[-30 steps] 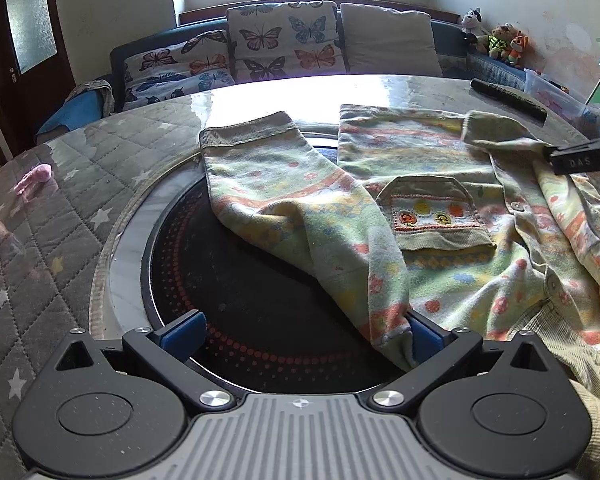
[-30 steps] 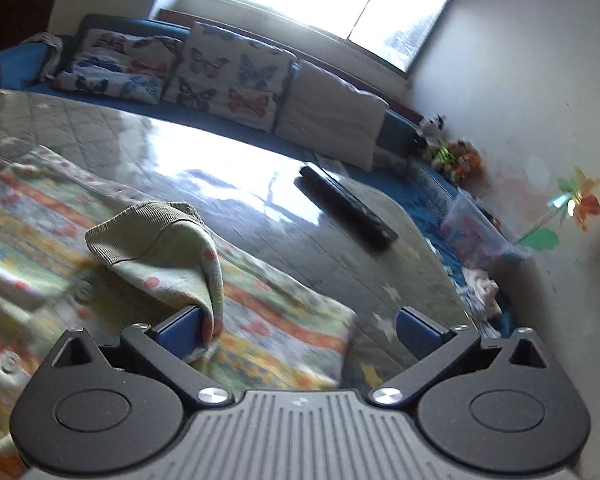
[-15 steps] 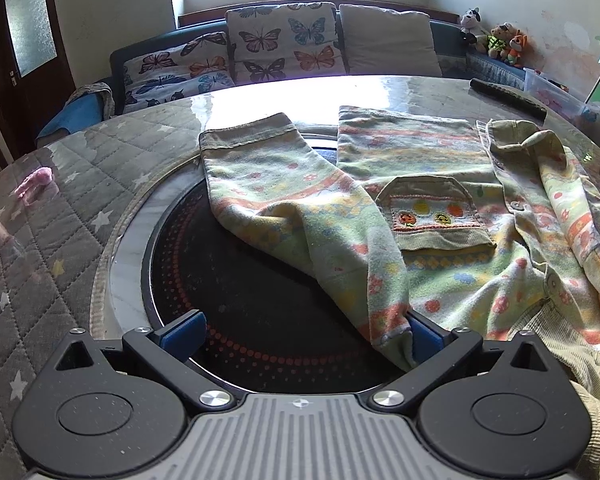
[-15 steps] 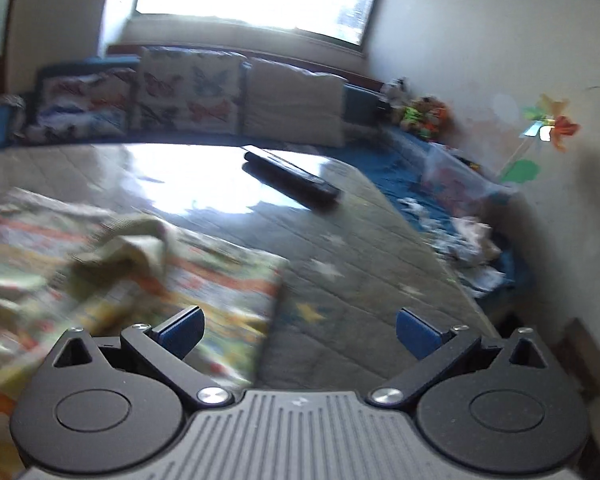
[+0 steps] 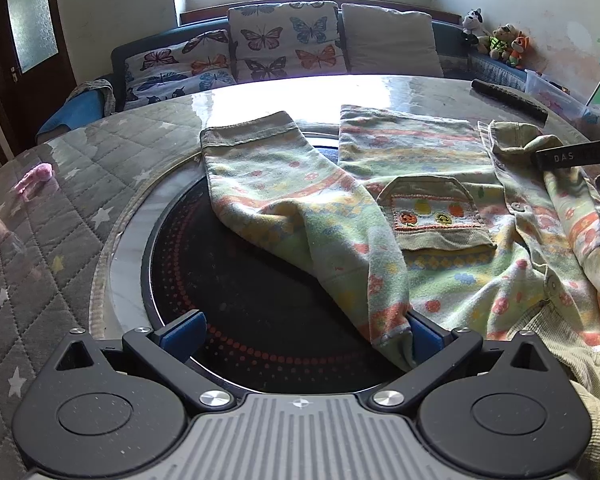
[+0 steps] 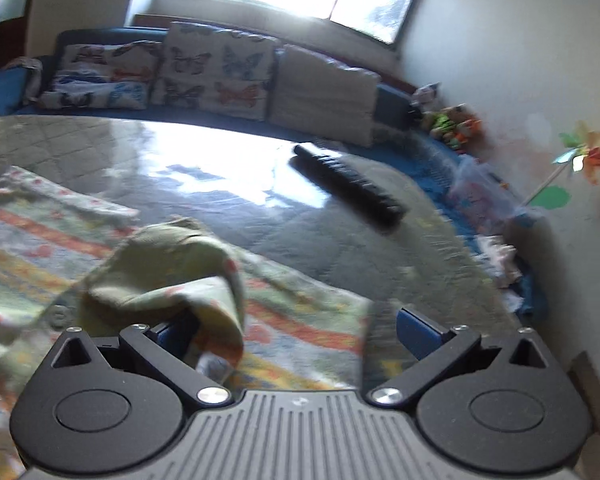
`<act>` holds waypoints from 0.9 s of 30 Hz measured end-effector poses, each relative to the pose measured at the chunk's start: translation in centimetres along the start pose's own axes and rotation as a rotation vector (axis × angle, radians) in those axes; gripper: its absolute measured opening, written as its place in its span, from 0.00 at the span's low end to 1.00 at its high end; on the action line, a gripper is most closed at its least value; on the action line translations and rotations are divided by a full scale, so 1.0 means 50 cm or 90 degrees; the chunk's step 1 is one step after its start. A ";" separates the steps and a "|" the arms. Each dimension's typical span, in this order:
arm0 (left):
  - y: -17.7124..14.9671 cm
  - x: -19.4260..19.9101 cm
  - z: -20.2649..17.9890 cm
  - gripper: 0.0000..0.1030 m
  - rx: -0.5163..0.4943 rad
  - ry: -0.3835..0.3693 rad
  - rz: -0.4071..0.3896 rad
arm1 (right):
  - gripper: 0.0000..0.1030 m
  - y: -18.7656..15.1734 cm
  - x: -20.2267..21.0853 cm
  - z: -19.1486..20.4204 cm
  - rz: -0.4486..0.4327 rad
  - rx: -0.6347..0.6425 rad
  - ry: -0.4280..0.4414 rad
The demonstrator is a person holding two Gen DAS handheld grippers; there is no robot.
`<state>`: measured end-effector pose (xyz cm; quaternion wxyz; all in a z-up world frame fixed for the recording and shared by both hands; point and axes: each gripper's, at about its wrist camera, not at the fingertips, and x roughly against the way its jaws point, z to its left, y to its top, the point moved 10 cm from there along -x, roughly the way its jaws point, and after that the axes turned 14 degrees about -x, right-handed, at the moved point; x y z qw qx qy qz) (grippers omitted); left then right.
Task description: Fold clothes
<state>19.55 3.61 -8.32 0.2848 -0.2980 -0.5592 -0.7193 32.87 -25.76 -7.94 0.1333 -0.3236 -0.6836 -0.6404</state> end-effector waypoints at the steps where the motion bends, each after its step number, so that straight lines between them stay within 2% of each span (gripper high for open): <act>1: 0.000 0.000 0.000 1.00 0.001 -0.001 -0.001 | 1.00 0.001 0.007 -0.016 -0.014 0.004 -0.025; 5: -0.002 -0.001 0.001 1.00 0.003 -0.005 -0.004 | 1.00 -0.008 0.061 -0.104 -0.081 0.036 -0.132; 16: -0.001 0.002 -0.001 1.00 -0.001 0.001 -0.011 | 1.00 -0.152 0.223 -0.390 -0.055 -0.150 -0.203; 22: 0.001 0.003 -0.002 1.00 -0.010 0.011 -0.010 | 1.00 -0.272 0.243 -0.480 0.014 -0.225 -0.227; 27: 0.001 0.005 -0.003 1.00 -0.010 0.018 -0.007 | 1.00 -0.251 0.231 -0.473 0.004 -0.264 -0.137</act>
